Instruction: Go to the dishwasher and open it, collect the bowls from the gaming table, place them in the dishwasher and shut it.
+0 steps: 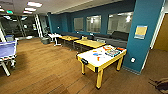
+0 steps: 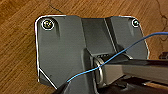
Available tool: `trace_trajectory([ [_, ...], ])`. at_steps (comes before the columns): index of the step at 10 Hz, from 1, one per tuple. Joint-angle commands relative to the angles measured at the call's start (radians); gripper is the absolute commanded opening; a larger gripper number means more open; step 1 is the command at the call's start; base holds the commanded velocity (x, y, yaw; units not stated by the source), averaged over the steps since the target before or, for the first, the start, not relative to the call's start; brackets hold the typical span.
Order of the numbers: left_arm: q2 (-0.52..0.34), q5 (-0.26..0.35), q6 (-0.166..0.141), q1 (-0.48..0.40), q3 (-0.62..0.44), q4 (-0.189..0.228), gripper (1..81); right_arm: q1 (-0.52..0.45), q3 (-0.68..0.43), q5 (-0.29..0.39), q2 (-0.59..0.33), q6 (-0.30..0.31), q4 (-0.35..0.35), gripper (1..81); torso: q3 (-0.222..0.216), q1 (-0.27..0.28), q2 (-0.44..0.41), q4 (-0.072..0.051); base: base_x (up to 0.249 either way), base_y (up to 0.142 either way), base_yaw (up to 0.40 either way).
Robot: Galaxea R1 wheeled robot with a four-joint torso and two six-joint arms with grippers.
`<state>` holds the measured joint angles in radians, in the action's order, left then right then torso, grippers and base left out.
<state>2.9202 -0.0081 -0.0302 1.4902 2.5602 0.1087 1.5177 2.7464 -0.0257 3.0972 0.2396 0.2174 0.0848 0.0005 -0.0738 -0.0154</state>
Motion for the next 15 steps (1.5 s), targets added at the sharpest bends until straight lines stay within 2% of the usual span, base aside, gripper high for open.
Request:
trace_trajectory([
  [1, -0.007, 0.050, 0.001, -0.052, -0.005, 0.008, 81.1, -0.053, -0.010, 0.049, 0.010, -0.003, 0.007, 81.1, 0.000, 0.000, 0.000, 0.000, 0.194, 0.000, 0.000],
  [15, -0.005, 0.050, 0.001, -0.051, -0.005, 0.009, 81.1, -0.052, -0.010, 0.049, 0.007, -0.003, 0.007, 81.1, 0.000, 0.000, 0.000, 0.000, 0.199, 0.068, 0.000],
])
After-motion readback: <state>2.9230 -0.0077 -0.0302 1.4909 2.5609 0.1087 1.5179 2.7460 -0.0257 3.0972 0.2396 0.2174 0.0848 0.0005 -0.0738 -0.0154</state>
